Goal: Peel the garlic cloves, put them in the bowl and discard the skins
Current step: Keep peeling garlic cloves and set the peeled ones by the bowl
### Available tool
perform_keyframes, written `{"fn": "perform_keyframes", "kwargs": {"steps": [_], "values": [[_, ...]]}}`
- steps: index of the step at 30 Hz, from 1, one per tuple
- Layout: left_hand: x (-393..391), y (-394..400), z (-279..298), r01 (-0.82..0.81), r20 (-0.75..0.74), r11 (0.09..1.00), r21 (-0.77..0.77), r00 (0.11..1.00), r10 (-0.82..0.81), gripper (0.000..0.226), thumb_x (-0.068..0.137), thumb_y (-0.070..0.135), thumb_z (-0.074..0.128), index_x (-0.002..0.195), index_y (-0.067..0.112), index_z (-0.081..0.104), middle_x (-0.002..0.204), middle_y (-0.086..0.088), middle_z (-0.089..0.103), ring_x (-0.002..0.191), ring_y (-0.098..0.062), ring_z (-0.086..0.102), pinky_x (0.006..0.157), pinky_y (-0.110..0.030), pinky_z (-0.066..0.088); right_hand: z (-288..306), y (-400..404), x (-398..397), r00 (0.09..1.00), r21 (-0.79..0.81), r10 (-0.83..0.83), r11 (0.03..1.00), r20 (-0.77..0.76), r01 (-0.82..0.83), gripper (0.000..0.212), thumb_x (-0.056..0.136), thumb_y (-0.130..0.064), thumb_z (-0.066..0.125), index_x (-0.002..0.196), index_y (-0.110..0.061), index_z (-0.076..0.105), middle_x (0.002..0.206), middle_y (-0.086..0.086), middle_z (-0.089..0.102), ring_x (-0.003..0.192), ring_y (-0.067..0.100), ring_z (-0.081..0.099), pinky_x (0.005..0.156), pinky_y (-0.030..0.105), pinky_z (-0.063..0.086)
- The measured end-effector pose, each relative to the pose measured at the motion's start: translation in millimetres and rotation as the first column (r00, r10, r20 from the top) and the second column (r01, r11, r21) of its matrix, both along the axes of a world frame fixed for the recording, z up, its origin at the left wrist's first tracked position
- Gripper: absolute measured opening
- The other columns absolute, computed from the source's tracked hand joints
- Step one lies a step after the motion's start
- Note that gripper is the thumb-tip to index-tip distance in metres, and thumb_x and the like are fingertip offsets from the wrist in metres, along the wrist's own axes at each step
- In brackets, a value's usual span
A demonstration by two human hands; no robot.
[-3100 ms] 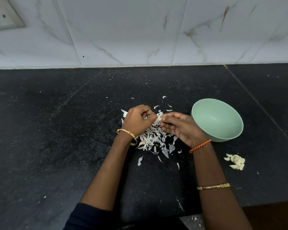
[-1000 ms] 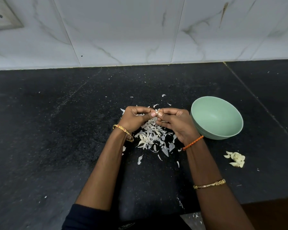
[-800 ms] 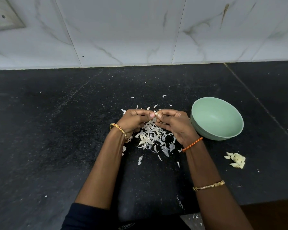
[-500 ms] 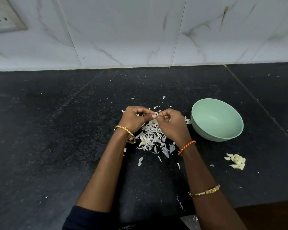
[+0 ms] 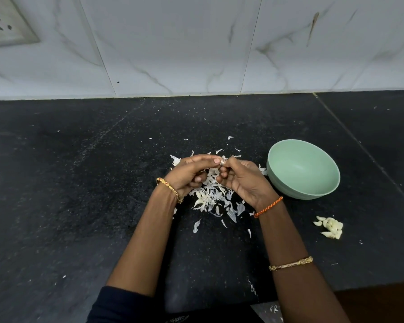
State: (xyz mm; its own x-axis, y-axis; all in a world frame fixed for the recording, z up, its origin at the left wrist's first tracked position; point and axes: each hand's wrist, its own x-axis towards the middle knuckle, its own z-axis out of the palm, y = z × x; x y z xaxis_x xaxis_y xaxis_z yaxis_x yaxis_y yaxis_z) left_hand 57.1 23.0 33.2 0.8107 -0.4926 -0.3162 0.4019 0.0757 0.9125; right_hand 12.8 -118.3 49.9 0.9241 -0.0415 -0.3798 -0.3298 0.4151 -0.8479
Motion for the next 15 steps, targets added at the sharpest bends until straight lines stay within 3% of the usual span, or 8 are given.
{"fn": "perform_keyframes", "kwargs": {"steps": [3, 5, 10, 15], "values": [[-0.6, -1.2, 0.0, -0.04, -0.002, 0.999, 0.001, 0.999, 0.04, 0.01, 0.086, 0.012, 0.063, 0.089, 0.018, 0.072, 0.074, 0.004, 0.063, 0.036, 0.0, 0.029, 0.032, -0.012, 0.019, -3.9, 0.0, 1.7, 0.998, -0.235, -0.04, 0.971, 0.044, 0.049, 0.025, 0.093, -0.003, 0.05, 0.069, -0.004, 0.057, 0.062, 0.002, 0.048, 0.057, 0.008, 0.047, 0.058, 0.021, 0.054], [-1.6, -1.9, 0.4, -0.054, 0.007, 0.999, 0.001, 0.999, 0.054, 0.013, 0.089, 0.01, 0.06, 0.09, 0.016, 0.071, 0.063, 0.008, 0.062, 0.034, 0.0, 0.028, 0.032, -0.012, 0.018, -5.7, -2.2, 2.8, 0.996, -0.348, -0.057, 0.934, 0.072, 0.079, 0.022, 0.092, -0.005, 0.051, 0.071, -0.004, 0.058, 0.062, 0.001, 0.049, 0.056, 0.006, 0.049, 0.064, 0.024, 0.055], [-3.5, -2.4, 3.2, -0.047, 0.018, 0.999, 0.009, 0.999, 0.047, 0.015, 0.091, 0.007, 0.056, 0.097, 0.014, 0.067, 0.052, 0.011, 0.057, 0.032, 0.0, 0.027, 0.034, -0.013, 0.015, -3.5, -6.5, 2.3, 0.986, -0.455, -0.119, 0.876, 0.117, 0.159, 0.025, 0.096, -0.009, 0.048, 0.077, -0.006, 0.064, 0.066, 0.002, 0.057, 0.057, 0.005, 0.054, 0.064, 0.025, 0.057], [-3.6, -1.4, 2.8, -0.071, 0.036, 0.997, -0.034, 0.997, 0.073, 0.017, 0.091, 0.005, 0.057, 0.092, 0.016, 0.07, 0.064, 0.002, 0.058, 0.034, 0.0, 0.027, 0.033, -0.013, 0.016, -5.9, -17.5, -2.4, 0.97, -0.651, -0.061, 0.731, 0.235, 0.204, 0.012, 0.082, -0.014, 0.074, 0.072, -0.011, 0.068, 0.063, 0.002, 0.065, 0.058, 0.009, 0.061, 0.065, 0.029, 0.057]]}}
